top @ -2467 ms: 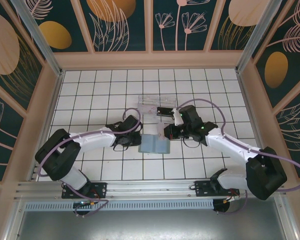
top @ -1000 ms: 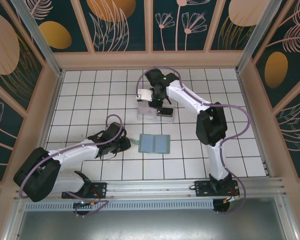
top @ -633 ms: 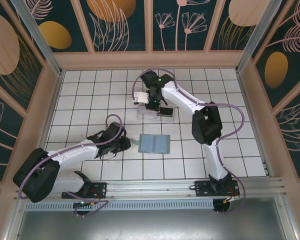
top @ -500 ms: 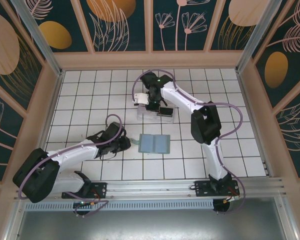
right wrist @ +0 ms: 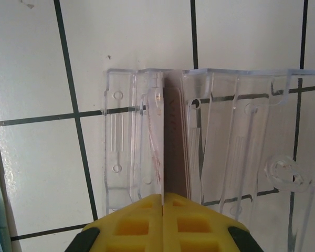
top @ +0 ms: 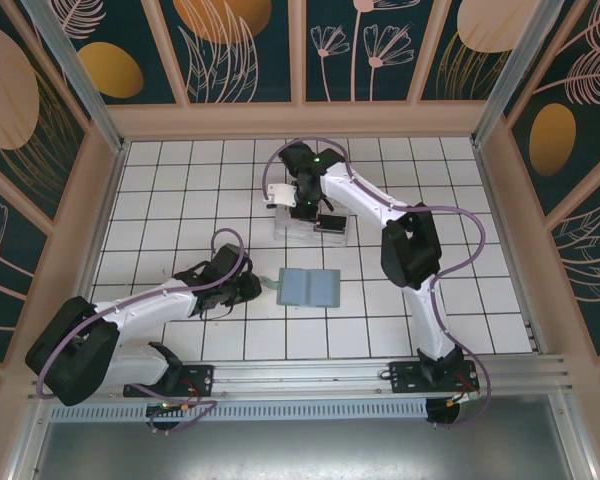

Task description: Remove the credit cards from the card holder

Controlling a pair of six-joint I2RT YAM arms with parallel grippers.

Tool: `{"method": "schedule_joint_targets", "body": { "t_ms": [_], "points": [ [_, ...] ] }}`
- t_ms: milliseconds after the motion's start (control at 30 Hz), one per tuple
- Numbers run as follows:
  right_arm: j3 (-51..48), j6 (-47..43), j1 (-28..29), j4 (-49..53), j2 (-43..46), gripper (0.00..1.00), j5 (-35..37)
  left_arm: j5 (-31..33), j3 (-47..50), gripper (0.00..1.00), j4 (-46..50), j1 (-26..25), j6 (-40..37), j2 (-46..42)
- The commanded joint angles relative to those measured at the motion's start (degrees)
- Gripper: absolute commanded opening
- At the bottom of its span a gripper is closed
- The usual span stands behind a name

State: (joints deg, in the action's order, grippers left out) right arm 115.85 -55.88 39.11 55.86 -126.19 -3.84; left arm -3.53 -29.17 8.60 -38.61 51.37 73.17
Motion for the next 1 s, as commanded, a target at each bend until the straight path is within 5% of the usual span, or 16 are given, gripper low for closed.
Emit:
{"method": "schedule_joint_targets", "body": {
  "t_ms": [0, 400, 967],
  "points": [
    [2.14, 2.25, 0.00, 0.57, -1.16, 0.00, 1.52, 0.99, -0.40, 0.20, 0.98, 0.34, 0.08, -0.48],
    [-0.95, 2.12, 0.26, -0.02, -1.63, 0.00, 2.24, 0.76, -0.90, 0.20, 1.16, 0.30, -0.38, 0.04],
    [-1.33, 4.65, 0.09, -4.75, 1.13, 0.19, 6.48, 0.79, -1.29, 0.20, 1.24, 0.37, -0.38, 0.09]
  ]
}}
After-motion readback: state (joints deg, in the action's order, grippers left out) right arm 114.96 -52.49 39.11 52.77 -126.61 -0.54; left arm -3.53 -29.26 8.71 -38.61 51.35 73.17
